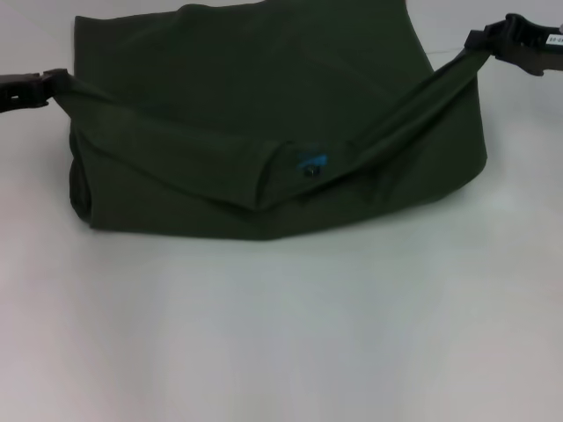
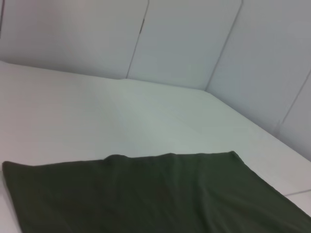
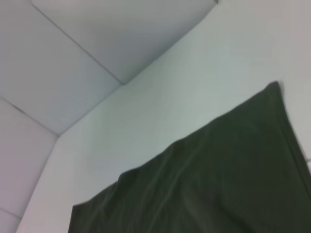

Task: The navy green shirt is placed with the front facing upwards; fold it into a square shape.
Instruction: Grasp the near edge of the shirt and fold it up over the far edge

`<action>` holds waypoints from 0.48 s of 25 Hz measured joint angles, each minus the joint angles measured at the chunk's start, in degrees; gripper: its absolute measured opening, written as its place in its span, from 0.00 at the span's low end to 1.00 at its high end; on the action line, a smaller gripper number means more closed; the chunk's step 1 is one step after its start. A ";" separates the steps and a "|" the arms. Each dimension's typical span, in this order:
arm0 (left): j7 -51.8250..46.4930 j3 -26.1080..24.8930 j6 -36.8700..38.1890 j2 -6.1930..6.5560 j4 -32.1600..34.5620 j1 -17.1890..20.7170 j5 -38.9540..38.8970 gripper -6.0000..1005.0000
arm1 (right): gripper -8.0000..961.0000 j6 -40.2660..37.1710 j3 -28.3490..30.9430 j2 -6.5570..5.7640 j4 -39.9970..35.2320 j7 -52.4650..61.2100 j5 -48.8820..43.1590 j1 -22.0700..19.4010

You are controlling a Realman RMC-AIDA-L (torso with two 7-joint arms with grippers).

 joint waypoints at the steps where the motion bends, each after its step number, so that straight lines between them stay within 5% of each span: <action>1: 0.00 -0.01 -0.61 -0.11 0.02 -0.12 -0.01 0.02 | 0.06 0.36 -0.01 0.04 0.00 -0.07 0.22 0.13; 12: 0.20 -0.01 -4.25 -0.42 0.03 -1.08 -0.22 0.02 | 0.06 5.42 -0.11 0.92 0.00 -0.62 0.63 2.42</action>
